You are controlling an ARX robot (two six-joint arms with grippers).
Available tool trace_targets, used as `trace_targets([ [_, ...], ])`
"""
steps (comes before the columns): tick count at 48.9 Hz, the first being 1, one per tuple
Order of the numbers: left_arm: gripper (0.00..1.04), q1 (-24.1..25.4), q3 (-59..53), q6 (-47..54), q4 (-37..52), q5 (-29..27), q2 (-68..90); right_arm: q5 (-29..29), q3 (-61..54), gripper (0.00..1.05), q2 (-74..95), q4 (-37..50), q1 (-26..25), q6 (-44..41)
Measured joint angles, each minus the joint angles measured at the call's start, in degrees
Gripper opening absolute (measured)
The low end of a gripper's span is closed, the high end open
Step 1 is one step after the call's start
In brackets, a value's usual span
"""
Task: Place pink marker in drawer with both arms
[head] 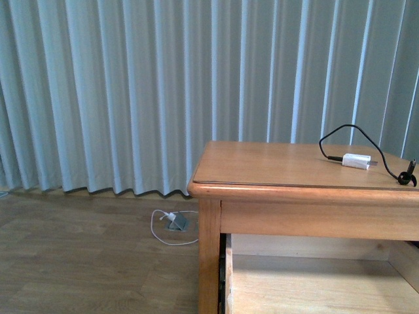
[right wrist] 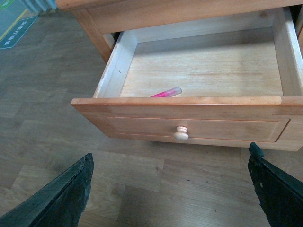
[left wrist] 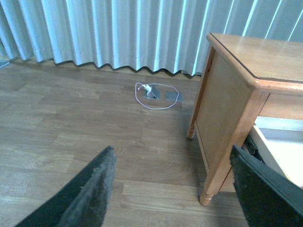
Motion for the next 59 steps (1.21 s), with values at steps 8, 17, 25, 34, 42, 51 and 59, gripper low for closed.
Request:
trace_targets([
  [8,0.47,0.0,-3.5,1.8,0.2,0.0,-3.2,0.0,0.0,0.96,0.0,0.0,0.0,0.0],
  [17,0.08,0.0,-6.6,2.4,-0.9,0.0,-7.7,0.0,0.0,0.96,0.0,0.0,0.0,0.0],
  [25,0.04,0.0,-8.2,2.6,-2.5,0.0,-10.9,0.0,0.0,0.96,0.0,0.0,0.0,0.0],
  [34,0.04,0.0,-9.5,2.6,-4.6,0.0,-14.3,0.0,0.0,0.96,0.0,0.0,0.0,0.0],
  [42,0.04,0.0,-11.0,2.6,-5.9,0.0,-17.7,0.0,0.0,0.96,0.0,0.0,0.0,0.0],
  [51,0.04,0.0,-11.1,2.6,-7.7,0.0,-20.5,0.0,0.0,0.96,0.0,0.0,0.0,0.0],
  [59,0.04,0.0,-11.0,2.7,-17.6,0.0,-28.4,0.0,0.0,0.96,0.0,0.0,0.0,0.0],
])
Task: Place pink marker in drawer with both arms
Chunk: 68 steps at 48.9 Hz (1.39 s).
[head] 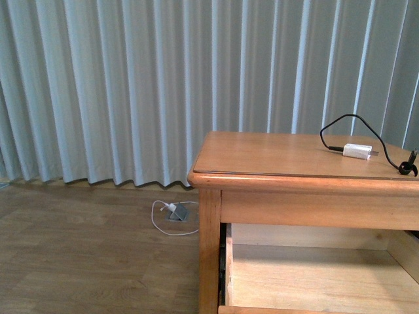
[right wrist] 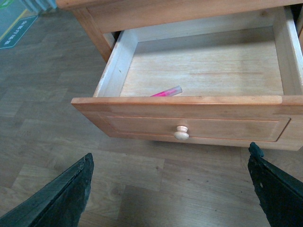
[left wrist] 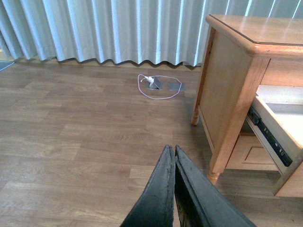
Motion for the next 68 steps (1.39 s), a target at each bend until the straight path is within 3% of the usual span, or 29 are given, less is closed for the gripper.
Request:
trace_targets([
  [13,0.07,0.0,0.0,0.0,-1.8,0.0,-3.3,0.0,0.0,0.96,0.0,0.0,0.0,0.0],
  [16,0.17,0.0,0.0,0.0,-1.8,0.0,-3.3,0.9,-0.2,0.96,-0.2,0.4,0.1,0.2],
  [18,0.22,0.0,0.0,0.0,-1.8,0.0,-3.3,5.4,-1.9,0.96,-1.3,4.7,1.4,1.0],
  [21,0.37,0.0,0.0,0.0,-1.8,-0.1,-3.3,17.5,-6.0,0.96,-2.9,16.2,4.2,1.4],
  [23,0.42,0.0,0.0,0.0,-1.8,-0.1,-3.4,19.1,-5.7,0.96,-2.3,17.1,4.4,1.5],
  [33,0.76,0.0,0.0,0.0,-1.8,0.0,-3.4,16.0,-4.1,0.96,8.5,11.9,5.8,-0.4],
  [40,1.0,0.0,0.0,0.1,-1.8,0.0,-3.4,14.1,-3.1,0.96,19.9,14.8,6.4,-2.9],
  [50,0.99,0.0,0.0,0.1,-1.8,0.0,-3.4,14.1,0.5,0.96,39.0,23.3,6.7,-3.4],
  [68,0.99,0.0,0.0,0.1,-1.8,0.0,-3.4,20.6,9.7,0.96,61.0,35.6,12.5,-0.2],
])
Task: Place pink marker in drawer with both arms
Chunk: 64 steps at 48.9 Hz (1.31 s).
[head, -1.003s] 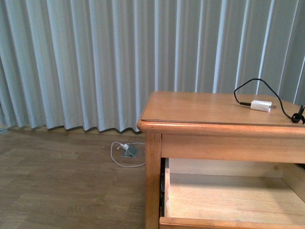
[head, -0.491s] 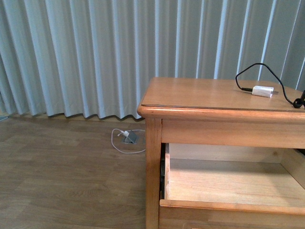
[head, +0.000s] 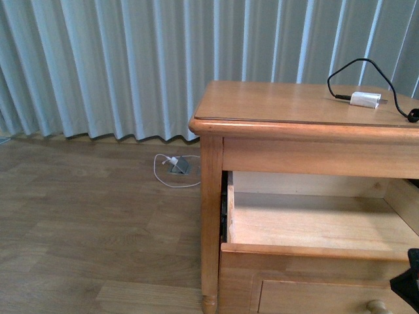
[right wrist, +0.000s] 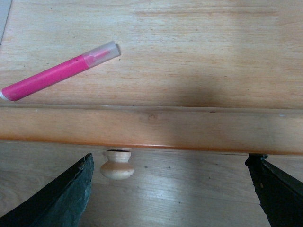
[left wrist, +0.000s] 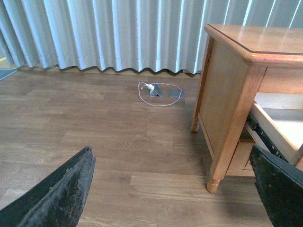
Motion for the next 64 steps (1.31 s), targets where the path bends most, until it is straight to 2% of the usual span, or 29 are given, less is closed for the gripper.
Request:
trace_targets([
  [25,0.99,0.0,0.0,0.0,0.0,0.0,0.0,6.7,15.8,0.96,20.1,13.8,1.4,4.2],
  [46,0.99,0.0,0.0,0.0,0.0,0.0,0.0,9.2,27.0,0.96,29.2,18.6,1.9,5.9],
  [64,0.99,0.0,0.0,0.0,0.0,0.0,0.0,9.8,28.5,0.96,32.6,24.2,1.6,5.7],
])
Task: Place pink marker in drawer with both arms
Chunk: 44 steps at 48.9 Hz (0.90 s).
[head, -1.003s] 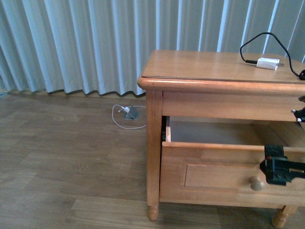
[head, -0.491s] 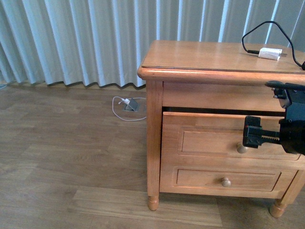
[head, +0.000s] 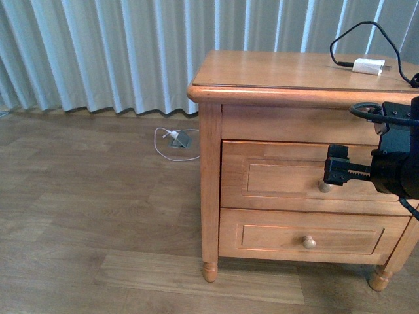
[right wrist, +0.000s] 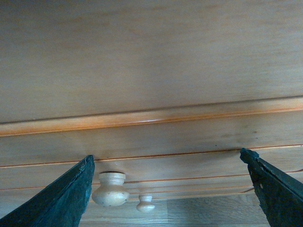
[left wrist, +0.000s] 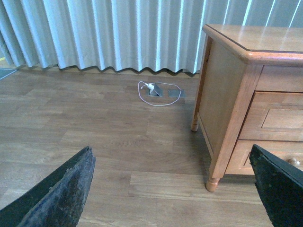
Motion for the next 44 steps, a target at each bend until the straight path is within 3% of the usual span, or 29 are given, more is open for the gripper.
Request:
trace_targets([
  [15,0.99,0.0,0.0,0.0,0.0,0.0,0.0,-0.4,-2.4,0.96,-5.3,-5.1,-0.3,0.0],
  [27,0.99,0.0,0.0,0.0,0.0,0.0,0.0,-5.9,-9.9,0.96,-19.9,-11.7,-0.8,1.0],
  [44,0.99,0.0,0.0,0.0,0.0,0.0,0.0,-15.9,-23.1,0.96,-50.2,-27.3,-3.5,4.0],
])
